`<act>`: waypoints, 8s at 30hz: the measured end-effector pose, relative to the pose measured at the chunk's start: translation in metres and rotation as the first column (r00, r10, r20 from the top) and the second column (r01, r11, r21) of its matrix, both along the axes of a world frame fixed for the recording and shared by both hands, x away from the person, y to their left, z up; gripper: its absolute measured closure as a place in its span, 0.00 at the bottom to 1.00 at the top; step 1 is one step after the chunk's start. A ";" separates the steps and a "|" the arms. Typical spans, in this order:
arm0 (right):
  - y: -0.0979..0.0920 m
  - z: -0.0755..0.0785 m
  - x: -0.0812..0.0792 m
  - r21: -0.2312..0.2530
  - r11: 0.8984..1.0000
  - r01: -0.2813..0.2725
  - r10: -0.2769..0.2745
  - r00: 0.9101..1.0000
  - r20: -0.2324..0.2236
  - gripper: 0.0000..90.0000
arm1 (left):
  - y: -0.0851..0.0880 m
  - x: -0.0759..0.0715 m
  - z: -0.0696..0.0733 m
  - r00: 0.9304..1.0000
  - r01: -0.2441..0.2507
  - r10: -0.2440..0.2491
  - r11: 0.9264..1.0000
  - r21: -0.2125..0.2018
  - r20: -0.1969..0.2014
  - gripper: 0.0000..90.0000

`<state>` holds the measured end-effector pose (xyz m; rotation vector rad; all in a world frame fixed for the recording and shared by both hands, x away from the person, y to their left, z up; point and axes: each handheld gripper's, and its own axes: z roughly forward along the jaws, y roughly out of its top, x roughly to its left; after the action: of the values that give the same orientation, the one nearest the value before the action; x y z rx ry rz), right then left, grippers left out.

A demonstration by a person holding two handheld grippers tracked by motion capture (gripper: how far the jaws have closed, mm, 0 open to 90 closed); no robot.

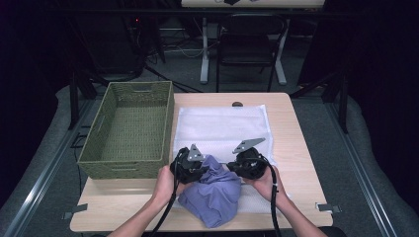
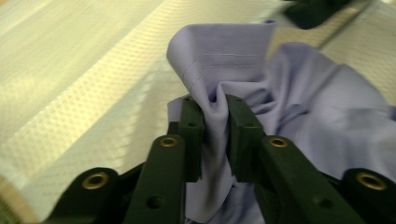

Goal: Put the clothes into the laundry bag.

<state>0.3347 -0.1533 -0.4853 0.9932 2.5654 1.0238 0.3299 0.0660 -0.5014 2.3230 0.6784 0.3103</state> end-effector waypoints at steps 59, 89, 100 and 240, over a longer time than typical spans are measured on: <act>-0.002 0.002 -0.003 0.011 1.000 -0.008 0.009 1.000 -0.013 0.98 | -0.025 -0.009 -0.028 0.993 0.077 -0.069 0.994 0.072 -0.097 0.95; 0.000 -0.001 -0.005 0.012 1.000 -0.013 0.013 1.000 -0.019 0.98 | -0.012 -0.015 -0.007 0.998 -0.034 0.038 0.996 0.079 -0.048 0.46; -0.003 -0.002 -0.004 0.015 1.000 -0.006 0.006 1.000 -0.021 0.98 | -0.003 -0.020 -0.012 0.993 -0.006 0.020 0.993 0.116 -0.116 0.41; -0.008 0.002 -0.009 0.050 0.999 0.001 0.001 0.999 -0.046 0.98 | 0.011 -0.009 -0.021 0.994 -0.068 0.076 0.992 0.106 -0.081 0.47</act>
<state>0.3256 -0.1616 -0.4836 1.0412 2.5879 1.0827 0.3213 0.0771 -0.5224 2.4246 0.8070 0.2860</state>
